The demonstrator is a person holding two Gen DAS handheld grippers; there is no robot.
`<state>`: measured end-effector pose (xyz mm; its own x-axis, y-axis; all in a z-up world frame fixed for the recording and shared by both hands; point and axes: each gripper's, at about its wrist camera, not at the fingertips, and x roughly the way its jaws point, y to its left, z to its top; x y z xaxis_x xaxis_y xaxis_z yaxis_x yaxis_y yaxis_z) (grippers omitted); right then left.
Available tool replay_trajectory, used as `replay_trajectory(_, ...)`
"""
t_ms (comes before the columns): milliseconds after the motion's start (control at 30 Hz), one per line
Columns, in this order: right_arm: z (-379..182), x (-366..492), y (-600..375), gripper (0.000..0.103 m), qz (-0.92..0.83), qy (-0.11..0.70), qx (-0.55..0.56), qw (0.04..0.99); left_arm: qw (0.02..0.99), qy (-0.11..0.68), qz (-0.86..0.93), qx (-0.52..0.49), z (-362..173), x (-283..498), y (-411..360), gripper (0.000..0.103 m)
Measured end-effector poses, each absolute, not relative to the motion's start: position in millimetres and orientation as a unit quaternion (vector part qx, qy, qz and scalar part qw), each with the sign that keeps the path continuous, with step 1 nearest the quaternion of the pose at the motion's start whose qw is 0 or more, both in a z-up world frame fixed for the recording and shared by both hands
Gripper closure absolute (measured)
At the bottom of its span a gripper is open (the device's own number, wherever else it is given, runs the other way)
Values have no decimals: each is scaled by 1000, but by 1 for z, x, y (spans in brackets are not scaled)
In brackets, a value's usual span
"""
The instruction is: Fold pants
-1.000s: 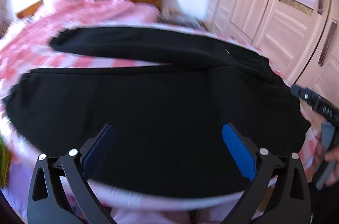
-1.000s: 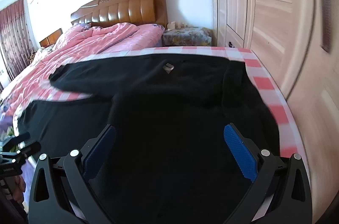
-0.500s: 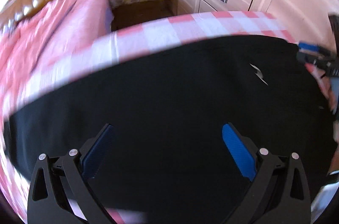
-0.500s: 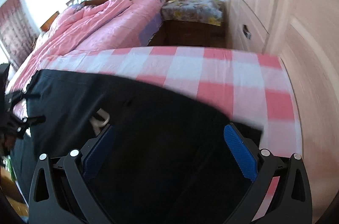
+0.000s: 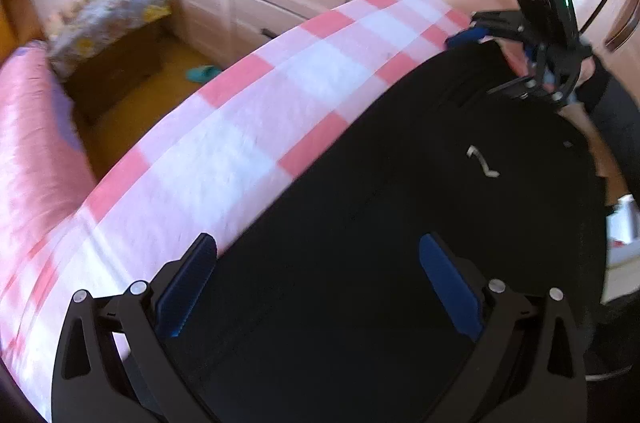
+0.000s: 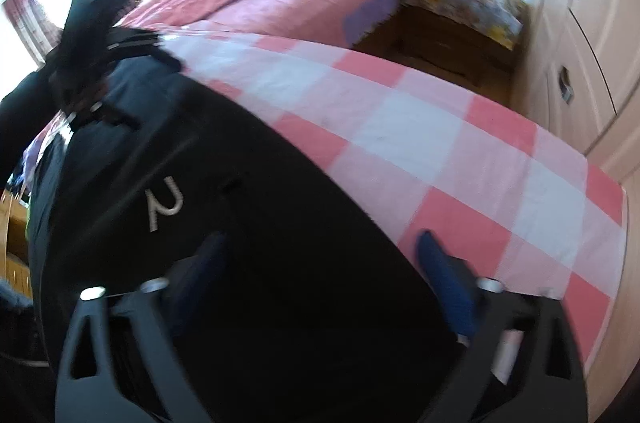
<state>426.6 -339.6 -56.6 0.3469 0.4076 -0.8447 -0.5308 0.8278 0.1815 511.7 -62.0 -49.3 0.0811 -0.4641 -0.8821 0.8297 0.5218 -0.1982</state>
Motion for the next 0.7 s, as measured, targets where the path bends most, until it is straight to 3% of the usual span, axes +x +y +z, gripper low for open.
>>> replay_trajectory(67, -53, 422, -339, 66, 283, 493, -61, 820, 704, 504, -466, 182, -51, 521, -67, 11)
replay_trajectory(167, -44, 406, -333, 86, 265, 475, -97, 834, 697, 494, -480, 202, -53, 527, -76, 11)
replay_trajectory(367, 2, 346, -308, 92, 226, 383, -162, 881, 680, 479, -504, 231, -55, 525, -85, 11)
replay_trajectory(433, 14, 329, -303, 94, 216, 361, -163, 892, 672, 481, -519, 218, -52, 521, -80, 31)
replay_trajectory(467, 16, 324, -301, 95, 212, 357, -164, 895, 660, 491, -531, 201, -50, 519, -76, 64)
replay_trajectory(500, 17, 321, -298, 95, 204, 354, -167, 897, 649, 508, -537, 180, -49, 515, -72, 78)
replay_trajectory(567, 16, 315, -298, 95, 184, 354, -172, 901, 667, 493, -523, 196, -42, 500, -67, 87)
replay_trajectory(700, 23, 300, -303, 95, 166, 341, -153, 912, 729, 429, -489, 214, 5, 446, -50, 89)
